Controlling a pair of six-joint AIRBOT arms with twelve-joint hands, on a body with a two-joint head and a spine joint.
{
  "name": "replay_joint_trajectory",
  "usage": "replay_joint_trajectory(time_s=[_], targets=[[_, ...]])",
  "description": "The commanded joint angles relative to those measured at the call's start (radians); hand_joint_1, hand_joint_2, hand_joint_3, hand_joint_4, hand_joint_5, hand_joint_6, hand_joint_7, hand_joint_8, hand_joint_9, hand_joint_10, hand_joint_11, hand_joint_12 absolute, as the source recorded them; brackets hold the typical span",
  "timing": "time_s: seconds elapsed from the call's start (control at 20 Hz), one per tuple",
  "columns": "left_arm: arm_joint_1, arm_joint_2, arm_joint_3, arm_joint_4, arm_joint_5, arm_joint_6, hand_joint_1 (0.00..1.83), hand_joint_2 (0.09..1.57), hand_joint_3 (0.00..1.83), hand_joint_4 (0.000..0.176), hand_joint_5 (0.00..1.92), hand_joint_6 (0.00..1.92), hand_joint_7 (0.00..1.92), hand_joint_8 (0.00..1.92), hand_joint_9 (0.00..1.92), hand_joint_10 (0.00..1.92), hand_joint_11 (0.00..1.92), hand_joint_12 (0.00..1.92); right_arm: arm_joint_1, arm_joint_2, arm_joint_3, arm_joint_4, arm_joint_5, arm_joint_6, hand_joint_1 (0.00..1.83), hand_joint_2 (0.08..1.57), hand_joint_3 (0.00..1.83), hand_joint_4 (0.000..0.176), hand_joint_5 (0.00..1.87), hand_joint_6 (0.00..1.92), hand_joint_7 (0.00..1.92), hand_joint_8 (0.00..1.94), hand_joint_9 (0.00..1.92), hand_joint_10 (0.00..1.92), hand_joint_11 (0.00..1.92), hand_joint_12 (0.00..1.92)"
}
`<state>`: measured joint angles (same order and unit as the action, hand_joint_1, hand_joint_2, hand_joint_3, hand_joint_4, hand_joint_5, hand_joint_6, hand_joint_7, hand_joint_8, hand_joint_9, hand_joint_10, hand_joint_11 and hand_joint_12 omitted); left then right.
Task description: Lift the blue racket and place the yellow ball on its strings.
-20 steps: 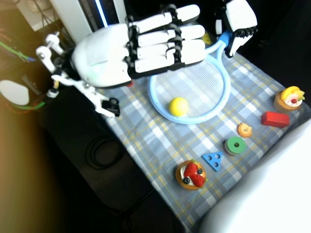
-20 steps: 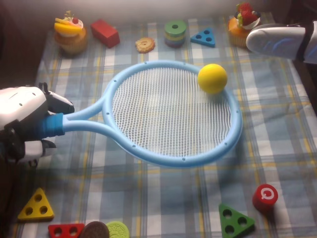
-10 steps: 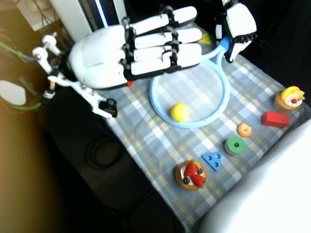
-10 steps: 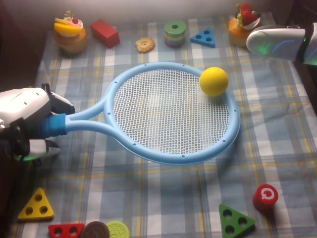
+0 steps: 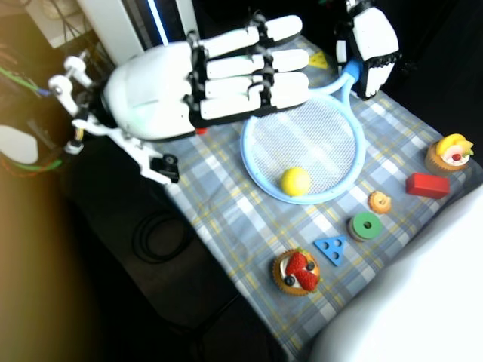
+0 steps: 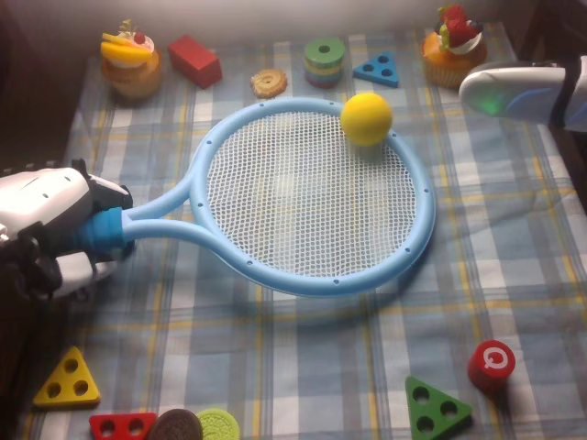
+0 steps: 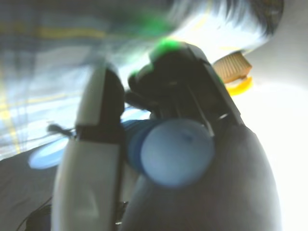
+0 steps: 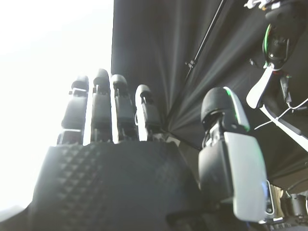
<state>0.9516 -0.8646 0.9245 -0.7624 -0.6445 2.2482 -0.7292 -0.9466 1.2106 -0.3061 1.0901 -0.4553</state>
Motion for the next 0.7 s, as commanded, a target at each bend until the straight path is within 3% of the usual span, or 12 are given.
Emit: replay_joint_trajectory(time_s=[0.0,0.15,0.2,0.25,0.3,0.35,0.4,0.45,0.5,0.55,0.65], targets=[[-0.004,0.000,0.005,0.019,-0.095,0.000,1.46,1.25,0.00,0.000,0.55,0.88,0.57,1.54,0.70,1.61,0.71,1.63,0.005,0.003,-0.002,0.050,0.112,0.001,0.20,1.22,0.00,0.095,0.00,0.00,0.09,0.00,0.12,0.00,0.02,0.01],[-0.002,0.004,-0.004,0.020,-0.107,0.000,1.61,1.22,0.00,0.000,0.54,0.73,0.47,1.58,0.57,1.66,0.75,1.62,0.000,0.004,-0.003,0.055,0.112,0.001,0.21,1.22,0.00,0.092,0.00,0.00,0.10,0.01,0.14,0.00,0.03,0.01],[0.001,0.010,-0.016,0.027,-0.125,0.000,1.48,1.27,0.00,0.000,0.50,0.65,0.48,1.61,0.62,1.68,0.61,1.63,-0.002,0.003,-0.003,0.057,0.112,0.001,0.22,1.22,0.00,0.105,0.00,0.00,0.11,0.01,0.14,0.00,0.02,0.01],[0.004,0.018,-0.031,0.038,-0.142,0.000,1.30,1.22,0.00,0.017,0.44,0.34,0.28,1.22,0.37,1.53,0.41,1.63,-0.003,0.002,-0.003,0.058,0.112,0.001,0.22,1.21,0.00,0.114,0.00,0.00,0.10,0.00,0.13,0.00,0.02,0.01],[0.007,0.027,-0.046,0.050,-0.159,0.000,1.21,1.20,0.00,0.044,0.44,0.14,0.30,0.88,0.30,1.36,0.30,1.58,-0.005,0.002,-0.002,0.059,0.112,0.001,0.22,1.21,0.00,0.114,0.00,0.00,0.10,0.00,0.13,0.00,0.02,0.01],[0.011,0.035,-0.059,0.062,-0.174,0.000,1.08,1.20,0.00,0.101,0.33,0.03,0.35,0.41,0.25,0.95,0.13,1.45,-0.007,0.001,-0.002,0.060,0.112,0.001,0.23,1.22,0.00,0.110,0.00,0.00,0.10,0.00,0.13,0.00,0.02,0.01],[0.012,0.041,-0.065,0.067,-0.178,0.000,1.02,1.18,0.00,0.143,0.24,0.01,0.34,0.13,0.30,0.50,0.04,1.29,-0.010,0.000,-0.002,0.061,0.112,0.001,0.22,1.22,0.00,0.104,0.00,0.00,0.09,0.00,0.13,0.00,0.02,0.01],[0.012,0.043,-0.068,0.068,-0.179,0.000,0.98,1.16,0.00,0.166,0.16,0.00,0.30,0.03,0.33,0.21,0.01,1.16,-0.012,0.000,-0.002,0.061,0.112,0.001,0.22,1.21,0.00,0.112,0.00,0.00,0.09,0.00,0.13,0.00,0.02,0.01],[0.014,0.046,-0.072,0.069,-0.183,0.000,0.93,1.16,0.00,0.174,0.09,0.00,0.21,0.01,0.29,0.08,0.00,0.94,-0.016,0.000,-0.002,0.061,0.112,0.001,0.21,1.21,0.00,0.105,0.00,0.00,0.08,0.00,0.13,0.00,0.01,0.01],[0.016,0.050,-0.076,0.069,-0.191,0.000,0.97,1.14,0.00,0.176,0.05,0.00,0.15,0.00,0.27,0.04,0.00,0.79,-0.020,0.000,-0.002,0.061,0.112,0.001,0.21,1.22,0.00,0.103,0.00,0.00,0.07,0.00,0.12,0.00,0.02,0.01],[0.026,0.062,-0.088,0.073,-0.209,-0.019,0.97,1.13,0.00,0.176,0.00,0.00,0.11,0.00,0.24,0.01,0.00,0.66,-0.027,-0.001,-0.002,0.067,0.112,0.001,0.22,1.24,0.01,0.093,0.00,0.00,0.08,0.00,0.12,0.00,0.03,0.02]])
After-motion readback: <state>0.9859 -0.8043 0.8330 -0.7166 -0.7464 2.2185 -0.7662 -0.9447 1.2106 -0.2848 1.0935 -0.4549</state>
